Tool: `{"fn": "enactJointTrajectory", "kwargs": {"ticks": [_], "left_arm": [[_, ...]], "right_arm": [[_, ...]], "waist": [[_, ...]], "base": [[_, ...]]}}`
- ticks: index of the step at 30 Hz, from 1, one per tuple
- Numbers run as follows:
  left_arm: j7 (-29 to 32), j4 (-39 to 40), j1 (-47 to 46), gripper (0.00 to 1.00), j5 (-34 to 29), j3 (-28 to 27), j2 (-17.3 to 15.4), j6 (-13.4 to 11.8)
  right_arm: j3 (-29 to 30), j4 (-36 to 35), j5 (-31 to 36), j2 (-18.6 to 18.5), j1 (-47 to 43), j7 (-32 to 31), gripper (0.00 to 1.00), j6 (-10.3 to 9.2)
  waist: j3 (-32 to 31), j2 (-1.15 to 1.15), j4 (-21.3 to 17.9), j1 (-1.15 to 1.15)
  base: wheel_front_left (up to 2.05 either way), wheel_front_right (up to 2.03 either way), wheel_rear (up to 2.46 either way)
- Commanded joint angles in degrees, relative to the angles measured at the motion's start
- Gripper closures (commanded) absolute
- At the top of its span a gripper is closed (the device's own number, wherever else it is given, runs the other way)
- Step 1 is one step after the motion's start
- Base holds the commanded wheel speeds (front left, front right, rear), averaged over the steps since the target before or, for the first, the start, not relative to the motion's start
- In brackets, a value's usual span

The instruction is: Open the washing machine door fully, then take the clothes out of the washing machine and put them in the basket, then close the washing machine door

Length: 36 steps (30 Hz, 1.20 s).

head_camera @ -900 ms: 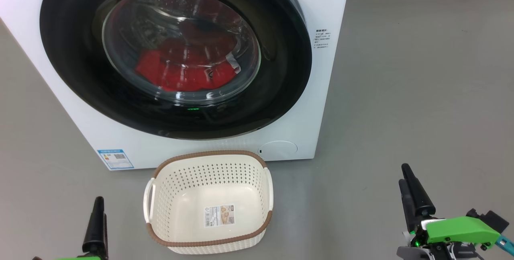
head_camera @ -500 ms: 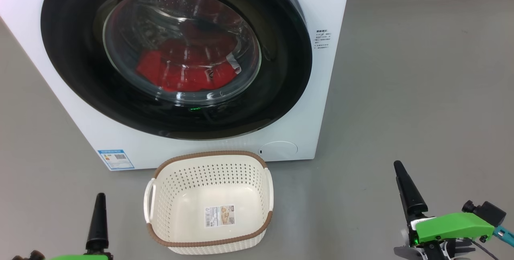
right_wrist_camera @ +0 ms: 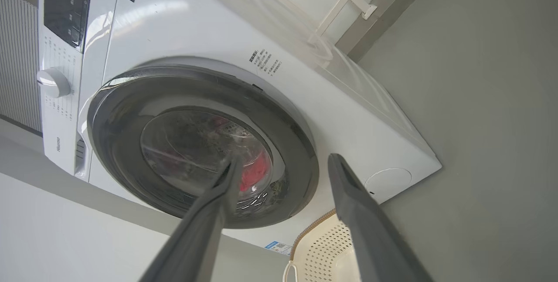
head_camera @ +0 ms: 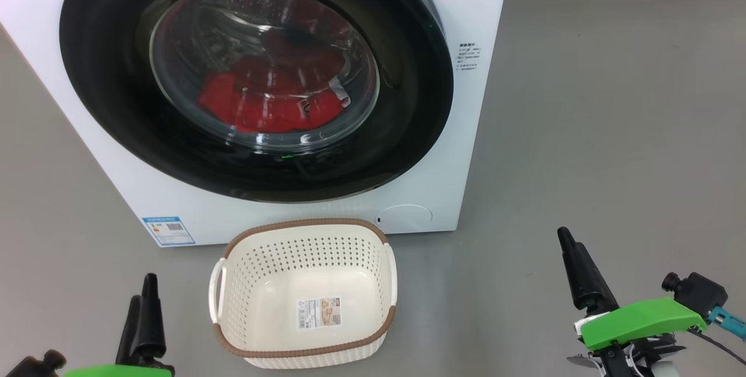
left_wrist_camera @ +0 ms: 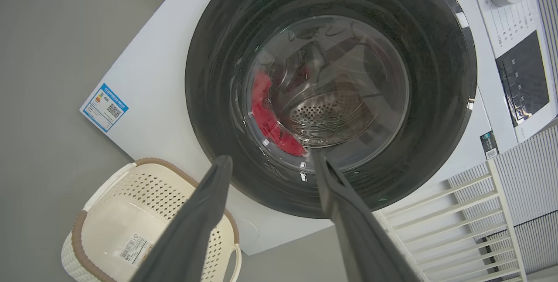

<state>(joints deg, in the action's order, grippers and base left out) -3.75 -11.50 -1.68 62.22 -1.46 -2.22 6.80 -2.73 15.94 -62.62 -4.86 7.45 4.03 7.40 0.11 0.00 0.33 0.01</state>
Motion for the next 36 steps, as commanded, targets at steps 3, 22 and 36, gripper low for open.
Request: {"fn": "enactJointTrajectory", "kwargs": {"ticks": [3, 22, 36], "left_arm": [[-1.1, 2.0, -1.4, 0.0, -4.2, -0.9, -1.3, 0.4], [-4.4, 2.6, -1.4, 0.0, -24.6, -1.6, -1.2, 0.4], [-6.7, 3.3, -1.5, 0.0, -35.4, -2.0, -0.9, 0.5]], "right_arm": [[-0.6, -1.7, 4.7, 0.0, 3.2, 1.0, 0.0, 0.05], [-1.5, -1.5, 24.9, 0.4, 4.1, 4.2, 0.0, 0.06], [-3.1, -1.5, 35.5, 0.3, 5.0, 6.5, 0.0, 0.07]], "waist": [[0.1, 0.0, 0.0, 0.0], [0.4, 0.0, 0.1, -0.01], [0.4, 0.0, 0.2, -0.01]], "base": [[0.0, 0.0, 0.0], [0.0, 0.0, 0.0], [0.0, 0.0, 0.0]]}}
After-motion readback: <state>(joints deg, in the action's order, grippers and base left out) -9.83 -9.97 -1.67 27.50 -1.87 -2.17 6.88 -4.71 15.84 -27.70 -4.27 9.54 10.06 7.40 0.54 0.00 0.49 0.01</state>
